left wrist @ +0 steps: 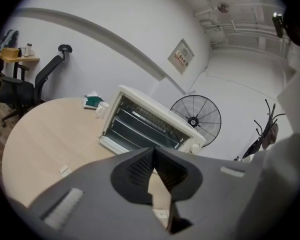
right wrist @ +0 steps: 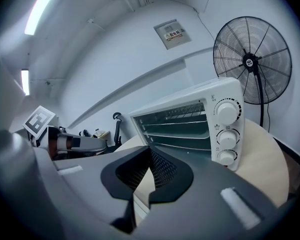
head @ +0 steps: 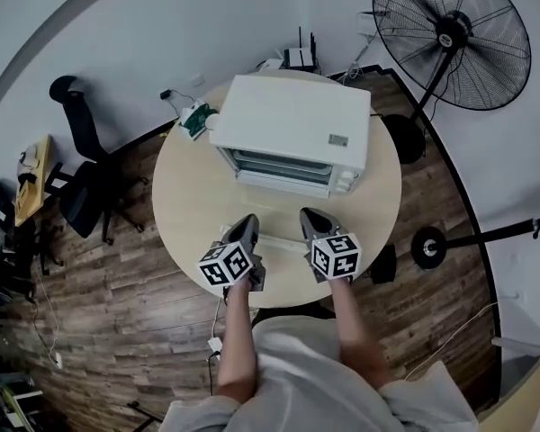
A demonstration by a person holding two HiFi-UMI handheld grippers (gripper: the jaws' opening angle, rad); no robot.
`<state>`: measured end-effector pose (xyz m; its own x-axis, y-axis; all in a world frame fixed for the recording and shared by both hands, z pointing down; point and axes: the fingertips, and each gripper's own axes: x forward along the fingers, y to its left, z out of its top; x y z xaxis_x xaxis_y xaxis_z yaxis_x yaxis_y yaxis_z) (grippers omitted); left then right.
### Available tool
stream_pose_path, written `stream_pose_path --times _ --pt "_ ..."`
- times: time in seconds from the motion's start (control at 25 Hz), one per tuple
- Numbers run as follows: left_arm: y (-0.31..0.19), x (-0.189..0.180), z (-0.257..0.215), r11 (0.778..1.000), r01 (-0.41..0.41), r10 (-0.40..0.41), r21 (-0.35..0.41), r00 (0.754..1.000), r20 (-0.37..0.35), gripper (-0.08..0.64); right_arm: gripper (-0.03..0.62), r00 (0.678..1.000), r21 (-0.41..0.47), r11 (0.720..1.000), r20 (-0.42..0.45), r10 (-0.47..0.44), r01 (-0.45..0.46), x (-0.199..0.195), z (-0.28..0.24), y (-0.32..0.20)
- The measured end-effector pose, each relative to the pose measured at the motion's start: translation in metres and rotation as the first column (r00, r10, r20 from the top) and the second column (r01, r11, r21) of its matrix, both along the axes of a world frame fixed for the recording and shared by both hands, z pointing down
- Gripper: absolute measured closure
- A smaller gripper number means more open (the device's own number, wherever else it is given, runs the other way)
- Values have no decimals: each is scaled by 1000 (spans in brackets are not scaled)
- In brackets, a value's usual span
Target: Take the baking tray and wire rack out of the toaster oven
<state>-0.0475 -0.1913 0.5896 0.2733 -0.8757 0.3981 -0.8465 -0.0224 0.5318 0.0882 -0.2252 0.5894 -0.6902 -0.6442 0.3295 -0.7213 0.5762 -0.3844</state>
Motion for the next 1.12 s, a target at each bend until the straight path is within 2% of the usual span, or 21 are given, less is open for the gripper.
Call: stream_pose_path --times 0.36,0.52,0.84,1.0,1.12 --pt "-15 -6 9 1000 -18 17 -20 998 -59 505 597 998 -9 1000 -66 13 -14 -1 2 -4" --pt "-21 -3 4 999 -51 50 -10 995 -86 505 597 995 -5 999 -87 40 -40 -2 -6 -7" --pt "-12 -12 23 998 -55 52 -11 981 -185 505 597 988 17 997 -134 81 -79 -8 0 6" --pt "-3 -18 30 999 -42 39 -10 973 -227 505 597 985 -1 999 -166 39 -40 -21 13 19" --pt "-16 -27 29 1000 -16 19 12 968 -249 505 597 988 10 1000 -153 -6 8 -40 14 14"
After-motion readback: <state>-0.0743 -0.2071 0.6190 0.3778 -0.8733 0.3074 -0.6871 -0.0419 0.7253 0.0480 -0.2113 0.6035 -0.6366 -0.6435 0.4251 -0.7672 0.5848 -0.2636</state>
